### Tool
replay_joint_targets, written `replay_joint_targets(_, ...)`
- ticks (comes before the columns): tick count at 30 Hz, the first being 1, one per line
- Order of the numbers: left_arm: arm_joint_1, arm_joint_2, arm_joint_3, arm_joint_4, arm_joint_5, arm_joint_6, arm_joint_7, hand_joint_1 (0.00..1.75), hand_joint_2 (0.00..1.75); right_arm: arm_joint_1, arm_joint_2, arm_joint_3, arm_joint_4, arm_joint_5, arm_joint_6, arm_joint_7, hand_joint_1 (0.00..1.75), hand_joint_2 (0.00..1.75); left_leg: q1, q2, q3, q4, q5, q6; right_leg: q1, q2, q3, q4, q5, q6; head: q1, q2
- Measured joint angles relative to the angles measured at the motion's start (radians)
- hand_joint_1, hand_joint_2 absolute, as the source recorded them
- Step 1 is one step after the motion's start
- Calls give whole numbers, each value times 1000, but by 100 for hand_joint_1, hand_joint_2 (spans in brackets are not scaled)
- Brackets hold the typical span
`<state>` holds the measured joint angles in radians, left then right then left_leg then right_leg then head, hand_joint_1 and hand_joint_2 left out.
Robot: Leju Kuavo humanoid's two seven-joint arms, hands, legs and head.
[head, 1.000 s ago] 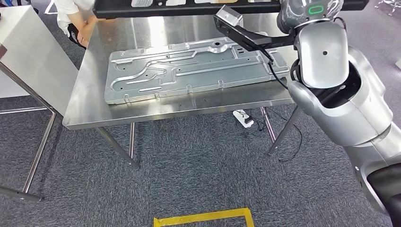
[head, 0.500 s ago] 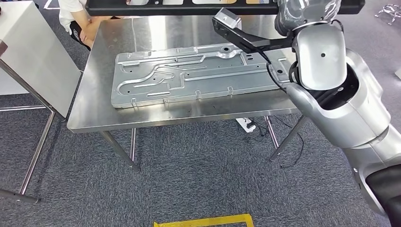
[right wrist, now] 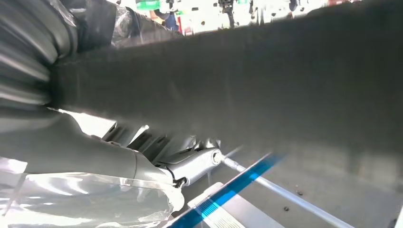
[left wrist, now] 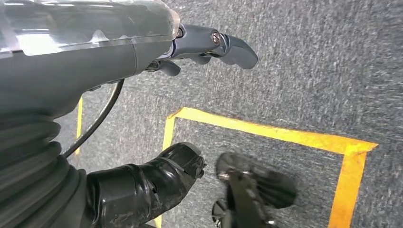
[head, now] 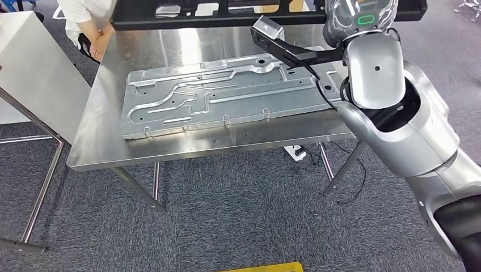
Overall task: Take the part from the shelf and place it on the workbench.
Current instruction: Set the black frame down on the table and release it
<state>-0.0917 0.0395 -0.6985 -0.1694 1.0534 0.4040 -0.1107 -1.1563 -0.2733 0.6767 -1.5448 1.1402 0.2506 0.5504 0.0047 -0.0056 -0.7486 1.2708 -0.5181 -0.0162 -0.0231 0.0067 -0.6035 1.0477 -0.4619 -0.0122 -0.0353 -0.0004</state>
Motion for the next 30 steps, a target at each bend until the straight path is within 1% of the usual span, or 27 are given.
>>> replay_joint_targets(1,1,0,0,0,1,0,0,0,175,0,3,2,3,2,0,-2,175,175,0,0,18,-58,45,4,1,1,8,0,-5,1,0,0)
replay_joint_targets(2,2,1,0,0,1,0,0,0,175,0,6,3,6,4,-1,-4,175,175,-1,-1,43,-123,82,9,1,1,15,-1,-11,2,1,0)
replay_joint_targets(3,2,1,0,0,1,0,0,0,175,-1,10,4,9,7,-2,-6,175,175,-4,-1,67,-181,108,15,3,3,20,-3,-14,5,1,0)
replay_joint_targets(4,1,2,0,0,1,0,0,0,175,-2,14,5,12,9,-2,-8,175,175,-8,-1,84,-221,117,21,3,3,21,-4,-17,8,1,0)
replay_joint_targets(5,-1,3,0,0,1,0,1,0,175,-3,19,7,16,10,-3,-9,175,175,-11,-1,92,-237,113,26,3,4,21,-6,-18,12,1,0)
replay_joint_targets(6,-3,3,0,0,2,-1,1,0,175,-4,24,9,20,11,-4,-11,175,175,-14,-1,95,-245,109,30,4,5,21,-9,-18,17,0,0)
replay_joint_targets(8,-5,3,0,0,4,-2,1,0,175,-5,34,15,27,13,-5,-16,175,175,-9,0,108,-262,107,37,5,3,23,-8,-26,28,0,0)
replay_joint_targets(9,-5,3,0,0,4,-4,1,0,175,-7,37,18,31,13,-5,-19,175,175,-6,1,118,-270,107,41,5,1,16,11,-36,32,2,0)
replay_joint_targets(10,-4,3,0,0,5,-5,1,0,175,-10,39,20,35,14,-5,-22,175,175,-3,1,128,-278,106,46,6,0,-2,51,-55,34,4,0)
replay_joint_targets(11,-4,3,0,0,6,-7,2,0,175,-11,42,22,39,14,-5,-25,175,175,-4,2,133,-280,103,50,6,-2,-34,111,-76,35,5,0)
replay_joint_targets(12,-4,3,0,0,6,-8,2,0,175,-13,44,23,44,13,-6,-28,175,175,-4,1,137,-278,99,54,5,-2,-74,177,-97,36,6,0)
replay_joint_targets(13,-4,3,0,0,8,-9,2,0,175,-13,47,25,49,12,-6,-31,175,175,-4,0,140,-276,94,56,5,-2,-111,231,-106,37,6,0)
replay_joint_targets(14,-4,3,0,0,10,-10,4,0,175,-13,50,28,55,11,-7,-35,175,175,-4,-1,144,-273,88,56,4,-2,-135,255,-97,38,6,0)
replay_joint_targets(15,-4,3,0,0,11,-11,6,0,175,-14,53,32,62,10,-7,-38,175,175,-4,-3,149,-270,82,55,4,-3,-140,241,-69,38,6,0)
replay_joint_targets(16,-3,3,0,0,13,-12,8,0,175,-16,57,36,68,9,-7,-41,175,175,-4,-6,155,-265,74,53,4,-3,-126,191,-26,37,6,0)
replay_joint_targets(17,-2,3,0,0,14,-14,11,0,175,-18,61,39,76,8,-8,-44,175,175,-4,-7,159,-259,65,50,4,-4,-104,130,11,34,6,0)
replay_joint_targets(18,-1,3,0,0,15,-15,14,0,175,-21,66,44,83,8,-11,-48,175,175,-6,-9,159,-251,57,45,6,-4,-80,72,36,32,6,0)
replay_joint_targets(19,-1,3,0,0,15,-16,15,0,175,-23,73,48,90,7,-14,-50,175,175,-7,-10,157,-245,51,40,7,-4,-64,34,47,28,6,0)
replay_joint_targets(21,-2,3,0,0,16,-16,16,0,175,-26,87,55,102,6,-24,-54,175,175,-9,-10,150,-239,47,31,11,-1,-55,12,39,19,7,0)
replay_joint_targets(23,-2,2,0,0,16,-16,13,0,175,-28,99,62,115,5,-31,-55,175,175,-7,-9,150,-236,39,21,9,1,-51,5,37,9,8,0)
replay_joint_targets(24,-2,2,0,0,16,-16,11,0,175,-29,105,66,121,6,-32,-55,175,175,-6,-7,143,-219,28,16,7,1,-46,1,36,4,7,0)
replay_joint_targets(25,-2,2,0,0,16,-16,9,0,175,-29,110,69,126,6,-33,-56,175,175,-5,-6,126,-184,10,9,4,1,-41,-2,35,0,6,0)
replay_joint_targets(26,-3,2,0,0,15,-15,6,0,175,-30,114,73,131,6,-34,-56,175,175,-3,-4,97,-128,-13,4,5,1,-37,-3,33,-4,4,0)
replay_joint_targets(27,-3,3,0,0,15,-15,4,0,175,-30,117,76,135,6,-35,-56,175,175,-1,-3,60,-63,-35,-1,5,1,-34,-4,30,-6,2,0)
replay_joint_targets(28,-3,3,0,0,15,-15,3,0,175,-30,119,79,139,6,-37,-56,175,175,0,-2,25,-7,-48,-4,5,1,-30,-3,26,-8,2,0)
replay_joint_targets(29,-2,3,0,0,16,-15,2,0,175,-29,121,83,143,5,-38,-56,175,175,1,-2,1,23,-43,-6,5,1,-24,-3,22,-8,2,0)
replay_joint_targets(30,0,3,0,0,16,-14,2,0,175,-29,121,86,147,5,-39,-56,175,175,2,-1,-3,14,-19,-6,5,2,-18,-3,17,-7,2,0)
